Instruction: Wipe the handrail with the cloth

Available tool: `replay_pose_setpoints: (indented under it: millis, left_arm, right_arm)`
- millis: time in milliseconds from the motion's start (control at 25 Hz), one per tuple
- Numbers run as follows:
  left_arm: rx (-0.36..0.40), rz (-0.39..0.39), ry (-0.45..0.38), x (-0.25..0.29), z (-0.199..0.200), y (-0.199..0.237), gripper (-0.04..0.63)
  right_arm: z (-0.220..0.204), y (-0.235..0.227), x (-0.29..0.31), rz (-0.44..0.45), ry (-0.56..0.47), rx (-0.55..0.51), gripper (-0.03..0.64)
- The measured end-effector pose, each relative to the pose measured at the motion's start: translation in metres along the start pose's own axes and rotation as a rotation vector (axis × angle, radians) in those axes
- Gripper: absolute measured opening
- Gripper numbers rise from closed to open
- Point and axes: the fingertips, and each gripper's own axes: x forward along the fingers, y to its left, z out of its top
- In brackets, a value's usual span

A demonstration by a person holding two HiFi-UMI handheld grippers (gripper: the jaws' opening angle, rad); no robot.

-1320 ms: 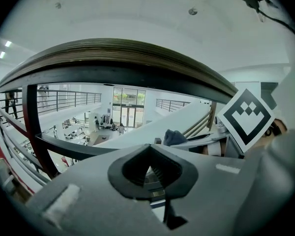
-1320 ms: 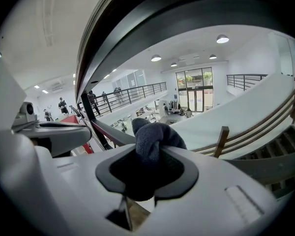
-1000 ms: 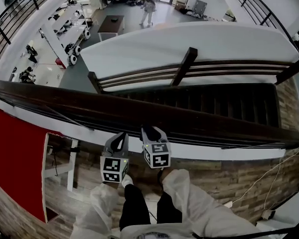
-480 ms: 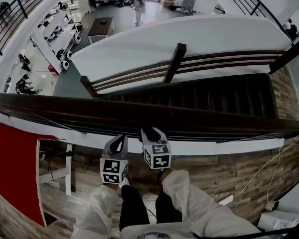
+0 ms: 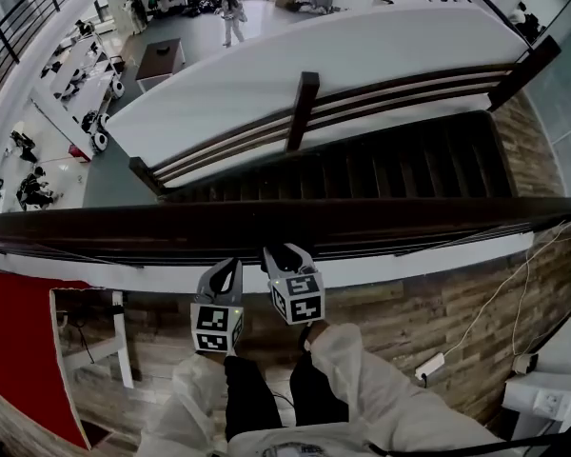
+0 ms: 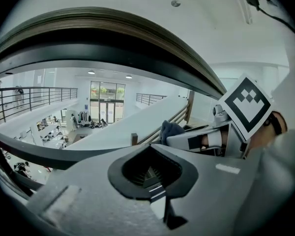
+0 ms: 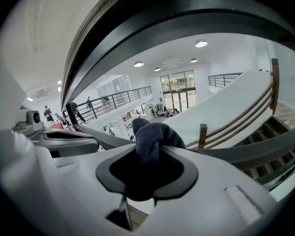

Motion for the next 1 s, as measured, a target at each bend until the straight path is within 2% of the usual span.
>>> replay_pose_setpoints:
  millis: [440,1000]
  left_arm:
    - [0.038,-0.080,0.019,0.033,0.003,-0.054,-0.002]
    - [0.064,-0.138,0.041,0.077,0.010,-0.113,-0.002]
  right_arm:
    - [-0.005,-0.048,-0.027,-0.035,-0.015,-0.023,0.095]
    - [-0.010,-0.111,-0.059,-0.070,-0.027,-0.006,0.094]
